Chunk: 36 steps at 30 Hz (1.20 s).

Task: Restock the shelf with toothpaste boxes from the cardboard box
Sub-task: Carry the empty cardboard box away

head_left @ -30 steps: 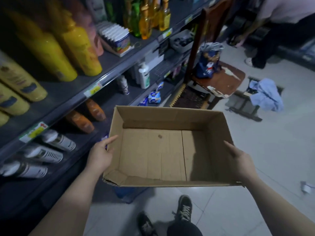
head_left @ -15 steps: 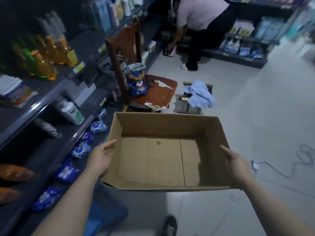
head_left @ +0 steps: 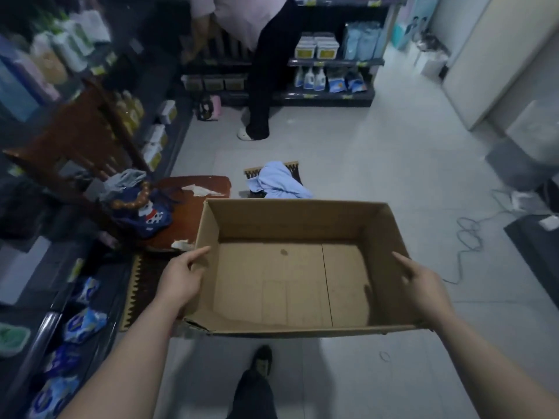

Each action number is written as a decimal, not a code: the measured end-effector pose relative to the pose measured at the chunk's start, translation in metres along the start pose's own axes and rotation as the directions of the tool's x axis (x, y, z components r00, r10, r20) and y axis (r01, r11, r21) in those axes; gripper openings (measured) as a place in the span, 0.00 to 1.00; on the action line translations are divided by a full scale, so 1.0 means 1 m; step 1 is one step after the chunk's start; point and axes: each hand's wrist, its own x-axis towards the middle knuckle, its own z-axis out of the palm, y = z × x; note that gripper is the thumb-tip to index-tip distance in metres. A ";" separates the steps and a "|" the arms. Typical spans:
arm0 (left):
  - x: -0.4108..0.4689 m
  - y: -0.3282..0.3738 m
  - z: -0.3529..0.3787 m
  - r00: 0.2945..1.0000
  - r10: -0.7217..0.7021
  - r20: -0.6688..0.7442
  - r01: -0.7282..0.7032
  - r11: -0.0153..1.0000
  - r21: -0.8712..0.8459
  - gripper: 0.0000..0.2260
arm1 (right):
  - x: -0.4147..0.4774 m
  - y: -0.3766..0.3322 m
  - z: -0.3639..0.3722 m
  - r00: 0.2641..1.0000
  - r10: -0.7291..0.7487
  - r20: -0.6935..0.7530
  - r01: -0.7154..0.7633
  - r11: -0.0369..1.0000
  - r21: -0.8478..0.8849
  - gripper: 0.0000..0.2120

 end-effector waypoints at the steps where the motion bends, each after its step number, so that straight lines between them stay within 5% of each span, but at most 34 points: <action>1: 0.020 0.014 0.005 1.000 0.019 0.014 -0.019 1.000 0.012 0.19 | 0.013 0.002 -0.003 1.000 0.023 -0.014 -0.023 1.000 -0.004 0.25; 17: 0.270 0.266 0.162 0.915 0.296 0.275 -0.329 0.941 0.079 0.21 | 0.218 0.080 -0.093 0.917 0.360 -0.173 -0.340 0.931 0.135 0.23; 36: 0.461 0.535 0.374 0.851 0.423 0.312 -0.427 0.902 -0.059 0.33 | 0.515 0.189 -0.246 0.888 0.383 -0.254 -0.340 0.919 0.199 0.34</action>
